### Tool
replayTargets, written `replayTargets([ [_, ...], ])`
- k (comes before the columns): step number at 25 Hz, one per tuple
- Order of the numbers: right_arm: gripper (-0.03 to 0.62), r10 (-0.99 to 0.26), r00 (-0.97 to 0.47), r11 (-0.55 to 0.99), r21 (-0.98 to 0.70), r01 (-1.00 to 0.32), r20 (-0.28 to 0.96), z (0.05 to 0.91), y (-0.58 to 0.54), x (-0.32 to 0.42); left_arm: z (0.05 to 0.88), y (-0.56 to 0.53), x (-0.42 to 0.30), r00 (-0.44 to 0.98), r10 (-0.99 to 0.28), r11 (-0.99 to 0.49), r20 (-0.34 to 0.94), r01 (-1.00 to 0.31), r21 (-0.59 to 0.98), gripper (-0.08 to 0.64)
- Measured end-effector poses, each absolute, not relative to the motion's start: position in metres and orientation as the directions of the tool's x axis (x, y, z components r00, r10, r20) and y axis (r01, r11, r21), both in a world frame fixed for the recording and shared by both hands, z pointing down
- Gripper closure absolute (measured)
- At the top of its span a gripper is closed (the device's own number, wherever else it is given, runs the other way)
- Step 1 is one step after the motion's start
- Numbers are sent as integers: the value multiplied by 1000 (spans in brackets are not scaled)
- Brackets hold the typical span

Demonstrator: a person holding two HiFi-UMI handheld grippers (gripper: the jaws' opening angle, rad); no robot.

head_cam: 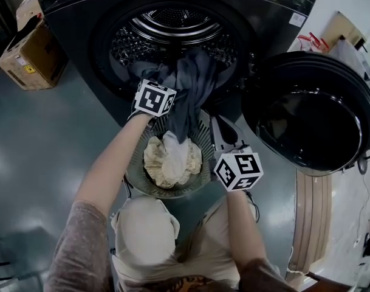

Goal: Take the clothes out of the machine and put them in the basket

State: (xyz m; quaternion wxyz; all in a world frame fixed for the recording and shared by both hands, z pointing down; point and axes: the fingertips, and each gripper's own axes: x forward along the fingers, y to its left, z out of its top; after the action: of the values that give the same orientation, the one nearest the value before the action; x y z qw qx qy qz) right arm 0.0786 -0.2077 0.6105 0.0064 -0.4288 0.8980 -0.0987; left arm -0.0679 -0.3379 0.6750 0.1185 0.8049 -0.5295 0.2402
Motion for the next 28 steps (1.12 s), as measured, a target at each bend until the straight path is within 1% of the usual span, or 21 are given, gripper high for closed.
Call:
replayTargets([
  [4,597,-777,-625,602,-205,-772,71,612,-209,82,675,-343,-70,298,-809,-389,507,-918,-81,60],
  [5,597,-777,-625,601,-210,-771,71,612,-210,82,674,-342,-70,297,-811,-385,505,-919,-79,70],
  [6,597,-776,-626,601,-213,-770,71,612,-210,82,673,-340,-70,300,-811,-384,502,-921,-70,129],
  [8,597,-775,-628,603,-215,-768,72,612,-210,81,670,-334,-70,318,-806,-385,499,-922,-35,275],
  [9,597,-774,-629,604,-214,-768,72,613,-210,80,668,-331,-69,328,-804,-386,497,-922,-16,332],
  [11,597,-773,-630,606,-210,-767,72,614,-210,79,665,-325,-68,345,-801,-389,489,-921,14,416],
  [12,597,-772,-631,607,-208,-767,73,614,-210,78,662,-321,-67,355,-801,-392,482,-920,25,441],
  [16,597,-775,-628,604,-210,-769,71,615,-212,81,648,-295,-53,420,-791,-454,444,-891,35,465],
  [22,597,-781,-621,594,-226,-772,65,616,-214,85,621,-230,-34,513,-750,-541,418,-839,59,469],
  [28,597,-779,-625,598,-228,-768,61,616,-215,85,602,-173,-22,568,-714,-579,409,-808,110,469],
])
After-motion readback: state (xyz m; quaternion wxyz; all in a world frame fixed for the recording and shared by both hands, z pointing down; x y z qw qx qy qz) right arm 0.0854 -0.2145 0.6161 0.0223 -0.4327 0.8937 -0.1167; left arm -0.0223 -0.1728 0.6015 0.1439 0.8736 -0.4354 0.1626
